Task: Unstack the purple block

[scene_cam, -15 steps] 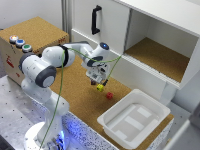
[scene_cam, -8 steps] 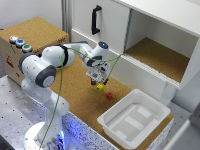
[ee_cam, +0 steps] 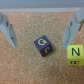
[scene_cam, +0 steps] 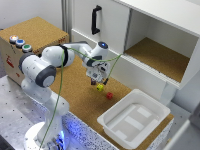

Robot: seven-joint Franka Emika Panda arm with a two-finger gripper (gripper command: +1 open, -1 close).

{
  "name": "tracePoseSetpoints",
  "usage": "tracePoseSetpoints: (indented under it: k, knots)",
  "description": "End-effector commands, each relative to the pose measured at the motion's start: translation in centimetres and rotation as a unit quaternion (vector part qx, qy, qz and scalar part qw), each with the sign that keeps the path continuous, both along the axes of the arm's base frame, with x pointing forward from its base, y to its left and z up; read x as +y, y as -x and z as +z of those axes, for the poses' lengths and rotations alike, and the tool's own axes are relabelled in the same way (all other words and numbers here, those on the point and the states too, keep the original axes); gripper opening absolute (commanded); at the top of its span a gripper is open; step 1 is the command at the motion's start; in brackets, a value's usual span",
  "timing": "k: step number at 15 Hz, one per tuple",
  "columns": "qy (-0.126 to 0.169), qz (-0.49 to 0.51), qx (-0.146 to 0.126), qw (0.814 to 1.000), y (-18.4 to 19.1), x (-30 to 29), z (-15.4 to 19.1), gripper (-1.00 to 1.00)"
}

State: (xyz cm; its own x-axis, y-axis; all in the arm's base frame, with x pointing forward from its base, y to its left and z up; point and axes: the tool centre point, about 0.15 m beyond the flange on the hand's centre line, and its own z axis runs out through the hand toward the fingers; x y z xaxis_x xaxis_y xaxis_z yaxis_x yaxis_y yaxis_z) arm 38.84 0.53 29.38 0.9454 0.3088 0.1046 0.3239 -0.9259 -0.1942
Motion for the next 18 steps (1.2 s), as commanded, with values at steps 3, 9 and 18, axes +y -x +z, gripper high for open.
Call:
tracePoseSetpoints:
  k: [3, 9, 18]
  knots:
    - [0.052, 0.137, -0.060, 0.987, -2.7, 4.6, -1.9, 1.00]
    - [0.056, 0.247, -0.067, 0.965, -1.8, 4.4, -4.8, 1.00]
    - [0.094, 0.273, -0.088, 0.954, -5.7, 3.2, -8.2, 1.00]
